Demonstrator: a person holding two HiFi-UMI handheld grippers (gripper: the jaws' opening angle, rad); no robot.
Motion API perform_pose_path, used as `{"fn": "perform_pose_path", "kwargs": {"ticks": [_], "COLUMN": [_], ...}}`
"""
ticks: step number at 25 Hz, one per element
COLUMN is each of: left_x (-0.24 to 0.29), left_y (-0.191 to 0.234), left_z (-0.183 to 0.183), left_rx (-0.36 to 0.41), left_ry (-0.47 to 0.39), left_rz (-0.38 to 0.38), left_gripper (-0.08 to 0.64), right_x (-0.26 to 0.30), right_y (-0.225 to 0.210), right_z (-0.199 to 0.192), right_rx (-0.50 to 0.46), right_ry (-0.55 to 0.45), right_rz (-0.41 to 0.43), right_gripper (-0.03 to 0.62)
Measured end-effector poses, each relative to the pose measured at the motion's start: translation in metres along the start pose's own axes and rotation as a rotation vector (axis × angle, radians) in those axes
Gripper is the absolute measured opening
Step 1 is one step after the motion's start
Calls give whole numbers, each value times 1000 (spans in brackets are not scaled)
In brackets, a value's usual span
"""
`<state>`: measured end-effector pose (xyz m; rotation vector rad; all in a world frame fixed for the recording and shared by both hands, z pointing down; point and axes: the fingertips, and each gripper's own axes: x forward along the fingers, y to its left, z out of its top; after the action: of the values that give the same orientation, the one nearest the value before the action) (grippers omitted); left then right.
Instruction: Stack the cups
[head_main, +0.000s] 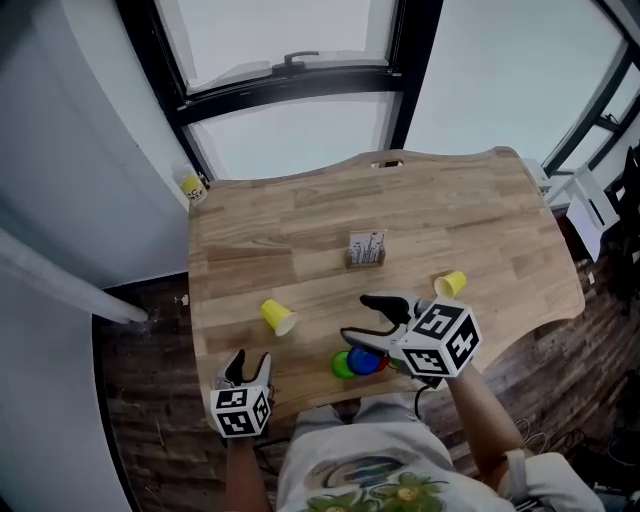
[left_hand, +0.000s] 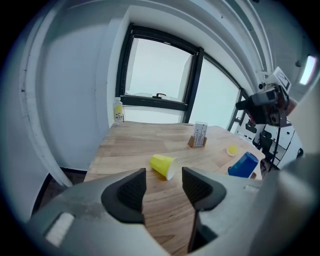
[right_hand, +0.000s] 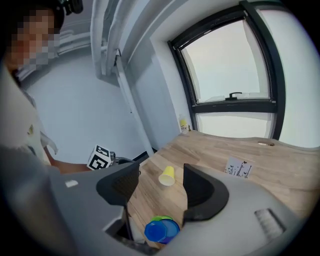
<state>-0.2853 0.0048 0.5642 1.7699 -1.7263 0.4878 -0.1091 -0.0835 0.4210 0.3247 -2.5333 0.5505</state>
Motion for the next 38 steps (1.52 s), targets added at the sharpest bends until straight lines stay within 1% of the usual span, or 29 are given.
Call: {"fn": "perform_pose_path", "kwargs": {"ticks": [4,7,9,11,12,14,17,18,19,20,23,25,27,29,30,35,37,38], "left_x": [-8,-10,-7,2,8,22,46,55,65,74,99,113,124,131,135,148,151,151], "left_y": [8,16,20,21,20,18,12,11,12,14,26,30,30,28,27,22,24,25], "left_z": [-4,-5,-3,2,7,15,27,28,28,26,18,13,9,5,4,-3,-7,-8], "left_rx": [-23,-58,-97,-152,-191,-294,-491,-554,-605,-648,-770,-850,-908,-943,-947,-910,-889,-877], "left_ry": [-12,-20,-14,-5,0,21,89,114,139,163,230,273,311,338,348,409,428,430], "left_rz": [14,19,5,-36,-65,-131,-244,-269,-281,-281,-251,-240,-232,-227,-221,-171,-130,-111], "left_gripper": [238,238,238,239,238,239,239,240,261,267,301,311,313,313,313,313,313,297], "right_x": [8,13,13,12,11,8,4,2,-1,-3,-14,-23,-33,-43,-47,-61,-66,-68], "right_y": [-2,3,6,9,10,11,13,13,13,12,8,1,-7,-16,-20,-40,-46,-50], "right_z": [8,8,5,3,1,-2,-8,-10,-14,-18,-29,-35,-42,-50,-54,-69,-73,-74], "right_rx": [-48,-52,-49,-44,-40,-28,-13,-12,-9,-4,25,47,71,100,114,169,187,195], "right_ry": [26,28,22,16,12,2,-8,-8,-7,-6,-13,-20,-23,-24,-25,-27,-31,-34], "right_rz": [-38,-43,-49,-61,-67,-76,-91,-99,-109,-120,-149,-169,-194,-218,-227,-255,-263,-266], "right_gripper": [282,282,282,282,282,282,282,282,282,282,282,282,281,281,281,281,281,281]}}
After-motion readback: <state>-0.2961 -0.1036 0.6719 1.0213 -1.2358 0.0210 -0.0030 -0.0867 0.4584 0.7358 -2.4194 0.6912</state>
